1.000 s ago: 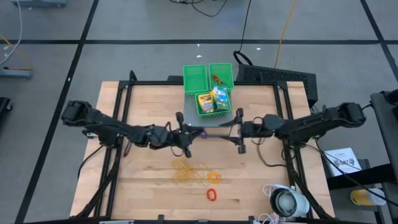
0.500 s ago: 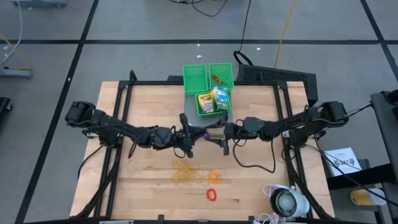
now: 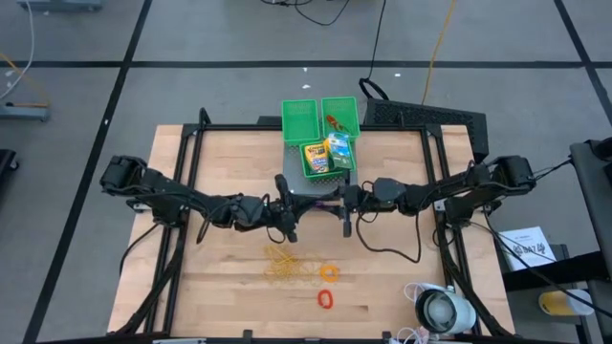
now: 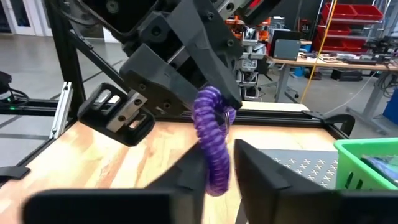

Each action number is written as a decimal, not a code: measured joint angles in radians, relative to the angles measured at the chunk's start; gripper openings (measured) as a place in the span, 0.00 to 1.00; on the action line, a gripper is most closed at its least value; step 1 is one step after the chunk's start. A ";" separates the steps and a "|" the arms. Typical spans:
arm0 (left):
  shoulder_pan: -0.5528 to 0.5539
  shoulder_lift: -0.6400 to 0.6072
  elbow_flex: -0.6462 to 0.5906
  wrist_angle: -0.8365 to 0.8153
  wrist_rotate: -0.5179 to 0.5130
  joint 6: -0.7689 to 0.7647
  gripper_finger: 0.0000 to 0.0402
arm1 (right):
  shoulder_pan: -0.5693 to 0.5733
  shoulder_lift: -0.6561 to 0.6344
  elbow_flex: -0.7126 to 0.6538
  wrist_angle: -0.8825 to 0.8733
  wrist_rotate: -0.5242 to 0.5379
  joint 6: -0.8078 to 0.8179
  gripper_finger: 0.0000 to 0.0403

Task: Pick & Place Office Desk Supplies
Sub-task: Put the violet spring keychain into the right green bin on the shelf, then put the yellow spring keychain into the right green bin on the shelf, then put the orange spring keychain into the right green bin on the shelf

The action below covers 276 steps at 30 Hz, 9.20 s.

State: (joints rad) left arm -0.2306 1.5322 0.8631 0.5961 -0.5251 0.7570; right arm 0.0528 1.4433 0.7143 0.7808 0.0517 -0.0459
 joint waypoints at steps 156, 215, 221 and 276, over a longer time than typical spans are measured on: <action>0.037 -0.858 -0.338 -0.871 -0.286 -1.102 0.74 | 0.299 0.402 0.066 -0.519 0.021 0.241 0.15; -0.032 -0.259 -0.331 0.056 0.179 -0.764 0.74 | -0.060 -0.271 0.175 -0.346 0.116 -0.261 0.01; -0.031 -0.298 -0.330 0.060 0.122 -0.710 0.74 | -0.304 -0.239 0.347 -0.522 0.052 -0.274 0.01; -0.158 0.068 0.045 -0.320 0.218 -0.629 0.74 | -0.091 -0.415 0.229 -0.706 -0.315 -0.205 0.39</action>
State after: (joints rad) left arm -0.3885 1.6000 0.9080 0.2759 -0.3066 0.1282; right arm -0.0381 1.0285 0.9436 0.0752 -0.2638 -0.2507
